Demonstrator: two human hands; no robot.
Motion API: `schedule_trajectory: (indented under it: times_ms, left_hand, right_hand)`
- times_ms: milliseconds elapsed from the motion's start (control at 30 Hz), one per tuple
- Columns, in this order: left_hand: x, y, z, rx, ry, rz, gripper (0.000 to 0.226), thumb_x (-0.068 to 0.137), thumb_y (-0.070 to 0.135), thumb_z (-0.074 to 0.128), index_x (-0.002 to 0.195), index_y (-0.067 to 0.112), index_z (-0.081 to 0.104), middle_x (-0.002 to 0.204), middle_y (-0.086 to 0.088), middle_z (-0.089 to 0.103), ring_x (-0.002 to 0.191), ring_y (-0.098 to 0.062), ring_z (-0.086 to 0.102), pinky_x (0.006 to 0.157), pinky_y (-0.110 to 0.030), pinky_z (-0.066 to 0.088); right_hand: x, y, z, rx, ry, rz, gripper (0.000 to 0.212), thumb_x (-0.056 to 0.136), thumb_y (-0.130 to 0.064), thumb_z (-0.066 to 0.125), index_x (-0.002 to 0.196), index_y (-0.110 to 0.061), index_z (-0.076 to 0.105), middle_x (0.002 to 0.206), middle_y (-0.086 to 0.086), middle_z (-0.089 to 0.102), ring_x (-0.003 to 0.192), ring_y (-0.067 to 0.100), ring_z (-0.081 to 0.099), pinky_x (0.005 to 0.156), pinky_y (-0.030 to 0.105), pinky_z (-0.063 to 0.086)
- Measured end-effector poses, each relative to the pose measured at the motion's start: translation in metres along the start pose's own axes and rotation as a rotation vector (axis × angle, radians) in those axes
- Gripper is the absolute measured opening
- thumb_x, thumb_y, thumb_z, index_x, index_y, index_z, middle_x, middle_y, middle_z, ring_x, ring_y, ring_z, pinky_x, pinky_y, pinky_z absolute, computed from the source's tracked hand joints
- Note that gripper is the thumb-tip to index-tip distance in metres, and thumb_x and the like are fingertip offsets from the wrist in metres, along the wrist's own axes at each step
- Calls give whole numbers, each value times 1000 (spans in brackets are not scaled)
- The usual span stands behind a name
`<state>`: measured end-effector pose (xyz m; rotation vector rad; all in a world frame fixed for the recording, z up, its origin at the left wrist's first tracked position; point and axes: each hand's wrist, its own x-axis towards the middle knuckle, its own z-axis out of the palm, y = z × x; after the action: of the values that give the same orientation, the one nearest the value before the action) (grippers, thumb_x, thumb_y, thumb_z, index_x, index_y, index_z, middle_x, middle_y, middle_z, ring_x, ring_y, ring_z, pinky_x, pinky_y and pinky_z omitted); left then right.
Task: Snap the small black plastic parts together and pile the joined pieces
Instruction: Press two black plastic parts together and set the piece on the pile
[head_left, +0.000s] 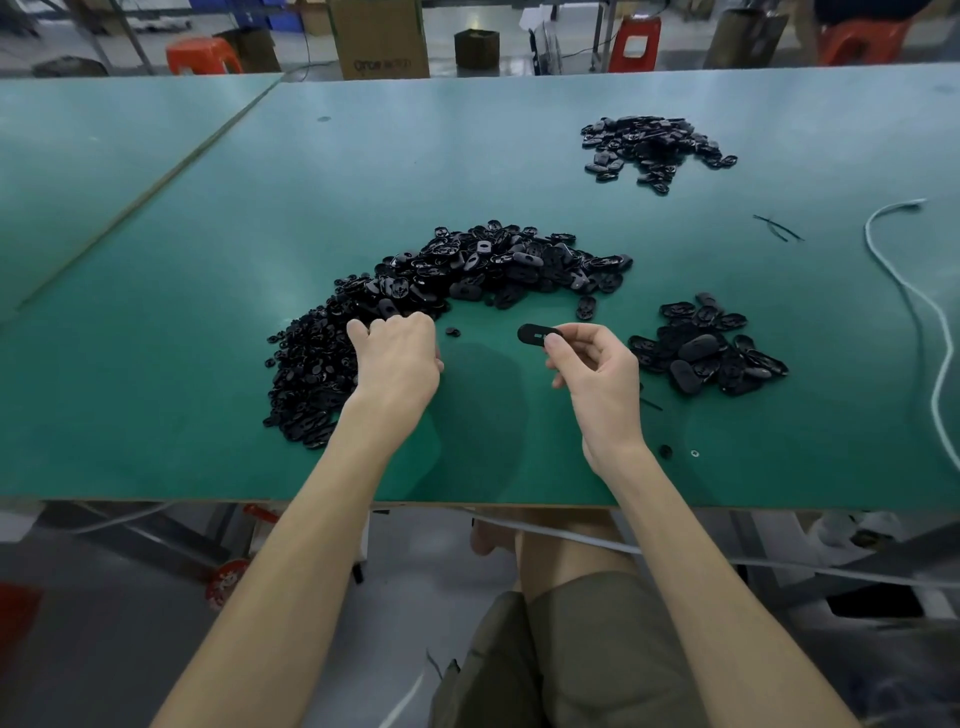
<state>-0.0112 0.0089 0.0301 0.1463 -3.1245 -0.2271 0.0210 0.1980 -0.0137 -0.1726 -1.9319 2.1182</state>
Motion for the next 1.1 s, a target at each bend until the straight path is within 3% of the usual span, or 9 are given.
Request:
schedule_trajectory:
  times_ms: [167,500,567,633,700,800,933,1100]
  left_hand:
    - [-5,4,6,32,49,22,7,103,13,59,109,10,60,112,-12,57,110,-32,51,106,-47,26]
    - [-2,-4,10,-191,140,35,10,101,4,60,102,15,60,93,-1,69,92,-25,57,88,-38,19]
    - [-2,0,8,-344,131,73,7,102,10,61,100,16,64,91,2,68,88,-20,60,90,-35,29]
    - [-4,6,8,-654,65,99,10,102,9,61,98,16,67,85,2,69,77,-7,65,77,-24,44]
    - [-7,15,10,-983,9,132,12,101,5,61,96,12,69,81,-1,71,68,1,68,62,-17,47]
    - [-11,30,23,-1317,-64,81,7,101,5,64,100,7,70,82,-4,72,71,-4,70,61,-18,50]
    - [-11,44,38,-1496,-63,2,9,98,9,68,105,3,69,80,-6,71,69,-9,69,66,-24,52]
    - [-8,50,39,-1513,0,-3,8,95,11,74,100,8,69,80,3,74,62,-9,67,57,-22,53]
  right_hand:
    - [0,0,-1,-1,4,5,7,97,-9,70,98,-15,69,87,-2,71,77,9,64,63,19,51]
    - [1,2,-1,-11,2,13,6,97,-10,71,98,-15,69,87,-2,71,79,10,65,63,19,52]
    - [1,2,-1,-10,5,12,6,97,-10,71,98,-15,69,85,-4,71,77,8,65,63,19,52]
    - [1,2,-1,-8,11,11,5,97,-10,71,98,-15,69,83,-5,71,75,6,65,63,20,52]
    - [1,2,-1,0,17,9,5,97,-9,71,98,-14,69,83,-4,71,74,6,65,63,20,51]
    - [1,2,-1,5,33,3,5,97,-9,70,98,-13,69,84,-2,71,71,6,63,62,19,51]
    - [2,3,-1,10,68,7,5,96,-10,72,95,-14,68,80,-1,70,65,7,61,61,18,50]
    - [3,4,-2,11,82,22,6,93,-15,77,93,-15,71,77,-3,72,61,8,60,62,19,50]
